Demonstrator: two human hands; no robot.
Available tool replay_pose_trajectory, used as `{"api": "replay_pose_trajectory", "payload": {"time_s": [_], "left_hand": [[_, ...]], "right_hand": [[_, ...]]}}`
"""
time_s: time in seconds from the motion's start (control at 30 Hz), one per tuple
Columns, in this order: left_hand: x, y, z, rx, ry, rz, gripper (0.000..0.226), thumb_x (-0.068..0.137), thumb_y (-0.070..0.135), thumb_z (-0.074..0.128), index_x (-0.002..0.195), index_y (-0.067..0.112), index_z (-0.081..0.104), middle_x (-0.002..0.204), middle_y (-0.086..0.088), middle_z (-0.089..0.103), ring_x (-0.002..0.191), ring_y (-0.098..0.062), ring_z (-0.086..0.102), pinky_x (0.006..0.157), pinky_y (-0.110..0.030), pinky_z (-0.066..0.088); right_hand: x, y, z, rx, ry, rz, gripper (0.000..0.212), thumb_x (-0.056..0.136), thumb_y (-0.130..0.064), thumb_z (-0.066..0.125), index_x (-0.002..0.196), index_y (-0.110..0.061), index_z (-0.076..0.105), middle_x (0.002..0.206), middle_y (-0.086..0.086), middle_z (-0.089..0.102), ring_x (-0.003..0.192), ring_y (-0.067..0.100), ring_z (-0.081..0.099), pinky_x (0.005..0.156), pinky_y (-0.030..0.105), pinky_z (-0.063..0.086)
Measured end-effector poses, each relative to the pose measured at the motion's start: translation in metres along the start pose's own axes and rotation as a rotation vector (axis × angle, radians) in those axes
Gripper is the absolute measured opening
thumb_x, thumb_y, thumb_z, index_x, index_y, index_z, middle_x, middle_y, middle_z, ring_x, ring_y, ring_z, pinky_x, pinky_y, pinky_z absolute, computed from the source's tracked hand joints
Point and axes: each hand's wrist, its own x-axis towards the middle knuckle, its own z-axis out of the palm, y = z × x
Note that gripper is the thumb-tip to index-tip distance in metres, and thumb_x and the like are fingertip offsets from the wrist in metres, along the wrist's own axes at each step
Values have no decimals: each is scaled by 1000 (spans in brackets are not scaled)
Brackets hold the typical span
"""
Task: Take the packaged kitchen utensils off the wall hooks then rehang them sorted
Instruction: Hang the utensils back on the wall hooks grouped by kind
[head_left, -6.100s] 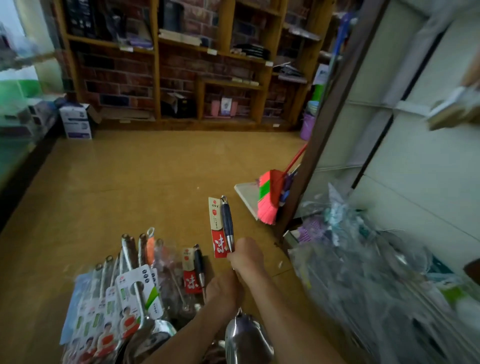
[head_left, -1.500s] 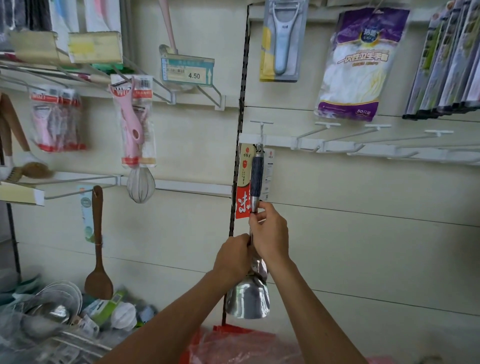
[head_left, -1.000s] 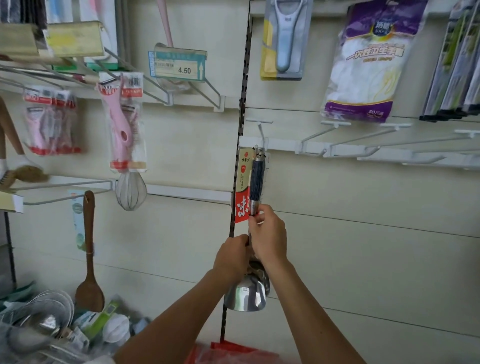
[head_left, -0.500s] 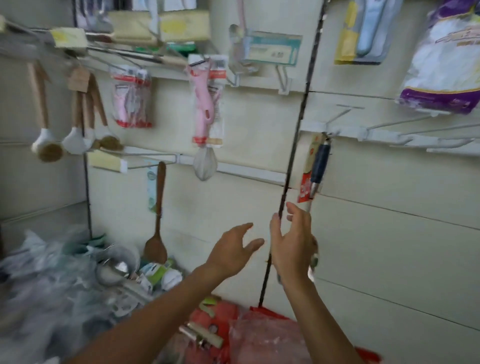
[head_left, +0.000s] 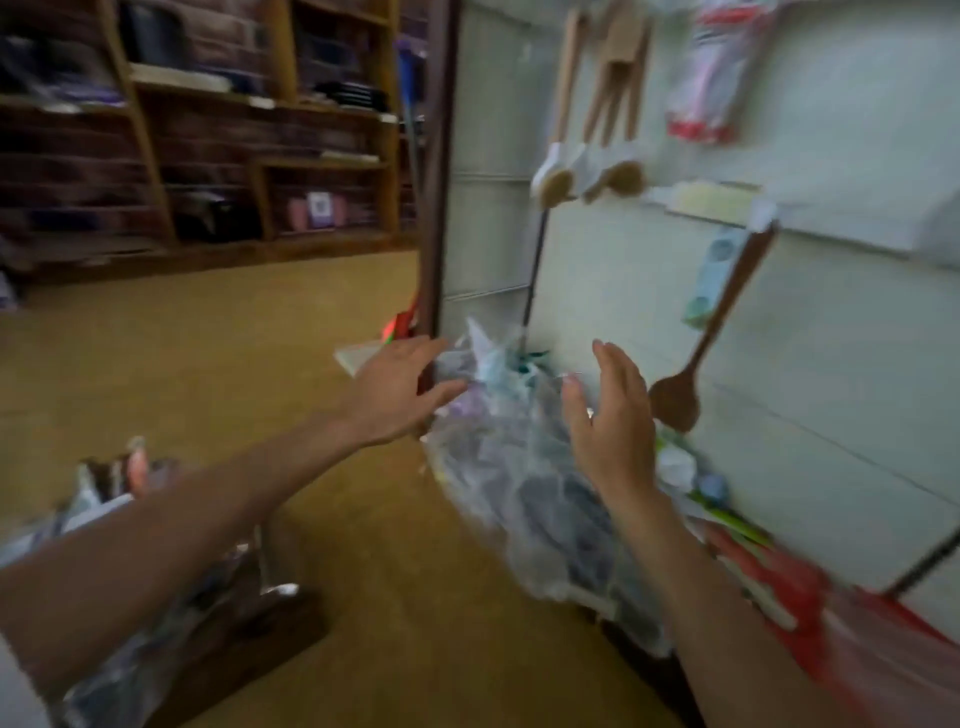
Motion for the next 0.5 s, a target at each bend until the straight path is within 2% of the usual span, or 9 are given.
{"api": "replay_pose_trajectory", "payload": {"time_s": [0.13, 0.27, 0.3, 0.4, 0.5], "left_hand": [[-38, -89, -25, 58, -3, -149, 81, 88, 69, 45, 148, 16, 39, 153, -9, 40, 141, -28, 36, 117, -38, 25], [-65, -162, -24, 100, -19, -224, 94, 80, 78, 28, 147, 14, 41, 151, -14, 42, 139, -30, 38, 117, -40, 29], [-71, -180, -21, 103, -30, -246, 92, 81, 77, 29, 147, 15, 42, 151, -14, 42, 139, -31, 38, 116, -40, 29], [-90, -228, -12, 132, -123, -334, 67, 96, 57, 44, 149, 16, 39, 153, -10, 40, 140, -28, 35, 115, -37, 29], [-108, -266, -1, 159, -237, -400, 42, 100, 39, 48, 137, 20, 54, 142, -5, 54, 130, -24, 49, 103, -36, 39]], "right_hand": [[-21, -59, 93, 54, -115, -44, 66, 96, -50, 40, 140, -3, 51, 144, 20, 52, 134, 33, 47, 111, 42, 37], [-48, -107, 172, 86, -224, -47, 68, 94, -53, 40, 141, -6, 51, 145, 17, 51, 136, 31, 46, 112, 44, 38], [-56, -116, 189, 88, -262, -41, 68, 94, -54, 39, 142, -7, 51, 146, 16, 51, 136, 30, 45, 112, 44, 38], [-80, -140, 241, 71, -354, -68, 67, 95, -54, 39, 140, -6, 53, 142, 15, 54, 132, 30, 48, 108, 43, 40], [-106, -159, 290, 13, -430, -76, 56, 96, -46, 51, 134, -5, 57, 131, 15, 61, 121, 33, 57, 100, 42, 46]]}}
